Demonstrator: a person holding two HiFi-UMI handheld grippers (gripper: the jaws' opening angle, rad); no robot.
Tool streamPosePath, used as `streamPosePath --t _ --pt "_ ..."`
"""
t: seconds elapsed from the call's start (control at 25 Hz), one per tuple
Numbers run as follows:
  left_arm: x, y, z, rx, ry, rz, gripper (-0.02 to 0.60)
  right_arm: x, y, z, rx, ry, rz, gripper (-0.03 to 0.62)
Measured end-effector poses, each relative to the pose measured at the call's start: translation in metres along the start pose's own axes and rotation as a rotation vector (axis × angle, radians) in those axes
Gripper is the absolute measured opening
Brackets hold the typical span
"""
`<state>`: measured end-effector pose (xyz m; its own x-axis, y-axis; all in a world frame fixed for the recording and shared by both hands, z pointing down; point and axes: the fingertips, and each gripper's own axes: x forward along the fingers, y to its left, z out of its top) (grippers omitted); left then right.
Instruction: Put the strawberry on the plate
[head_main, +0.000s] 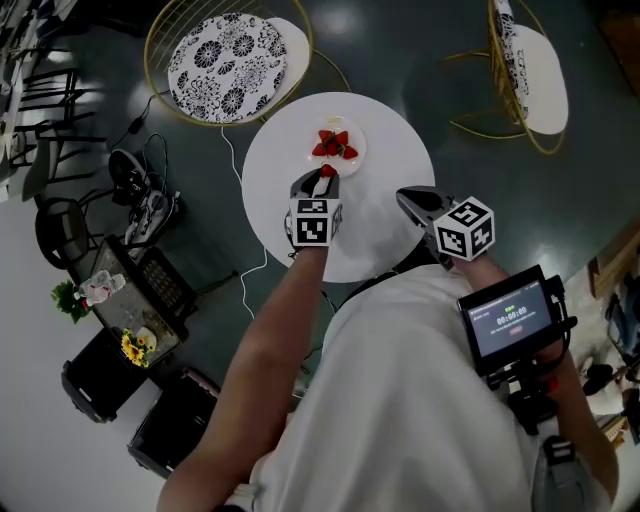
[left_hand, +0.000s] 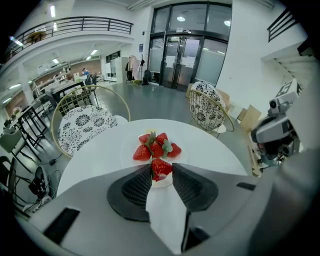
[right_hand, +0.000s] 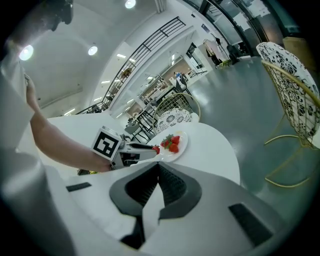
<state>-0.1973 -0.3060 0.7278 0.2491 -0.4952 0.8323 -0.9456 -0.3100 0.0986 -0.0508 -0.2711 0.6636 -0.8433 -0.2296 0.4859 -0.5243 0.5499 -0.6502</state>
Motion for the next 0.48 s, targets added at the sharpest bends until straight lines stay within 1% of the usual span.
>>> streamPosePath --t 0.16,0.48 --pt "0.024 -0.018 0.015 0.013 0.033 0.007 0.127 -0.022 -0.027 0.005 0.020 -0.009 -0.008 0.008" --pt "0.034 -0.013 0.012 0.039 0.066 0.006 0.129 -0.024 -0.033 0.007 0.032 -0.019 -0.028 0.008"
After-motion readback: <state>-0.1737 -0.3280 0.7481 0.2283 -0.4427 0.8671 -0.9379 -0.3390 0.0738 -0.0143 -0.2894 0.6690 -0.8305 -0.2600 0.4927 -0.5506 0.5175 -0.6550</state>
